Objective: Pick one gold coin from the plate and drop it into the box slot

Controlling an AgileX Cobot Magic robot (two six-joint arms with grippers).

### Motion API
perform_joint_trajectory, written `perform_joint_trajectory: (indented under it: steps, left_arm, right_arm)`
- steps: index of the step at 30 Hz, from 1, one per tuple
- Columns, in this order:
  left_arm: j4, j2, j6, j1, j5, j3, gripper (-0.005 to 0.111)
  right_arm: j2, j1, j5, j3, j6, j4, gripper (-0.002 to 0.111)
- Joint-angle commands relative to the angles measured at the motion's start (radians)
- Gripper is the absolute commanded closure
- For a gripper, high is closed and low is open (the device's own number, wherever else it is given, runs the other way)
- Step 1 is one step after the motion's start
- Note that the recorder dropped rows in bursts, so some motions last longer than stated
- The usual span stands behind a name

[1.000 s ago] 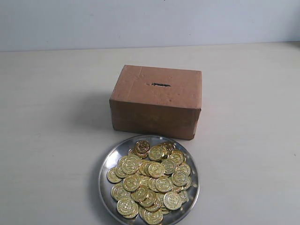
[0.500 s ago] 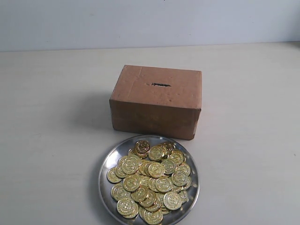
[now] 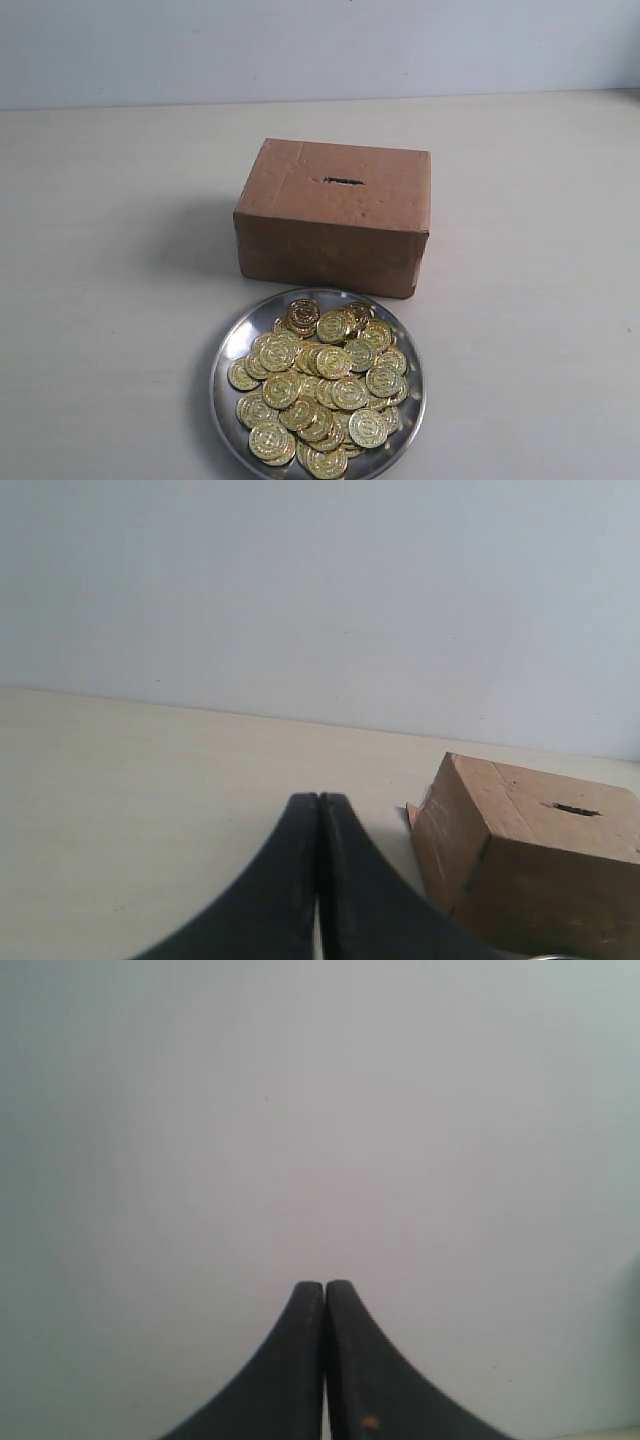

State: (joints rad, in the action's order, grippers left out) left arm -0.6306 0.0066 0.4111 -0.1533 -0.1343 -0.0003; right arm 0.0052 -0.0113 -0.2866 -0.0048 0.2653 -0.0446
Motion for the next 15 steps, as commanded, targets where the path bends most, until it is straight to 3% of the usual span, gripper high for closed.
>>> perform_joint_trajectory:
  steps: [1, 7, 15]
  left_arm:
    - [-0.003, -0.007, 0.003, -0.007, -0.001, 0.0, 0.107]
    - [-0.003, -0.007, 0.003, -0.007, -0.001, 0.0, 0.107]
    - [-0.003, -0.007, 0.003, -0.007, -0.001, 0.0, 0.107]
  right_arm:
    - [-0.005, -0.006, 0.085, 0.005, -0.048, -0.053, 0.108]
    - [-0.005, -0.006, 0.398, 0.005, -0.043, -0.058, 0.108]
    - [-0.005, -0.006, 0.561, 0.005, -0.121, -0.058, 0.108]
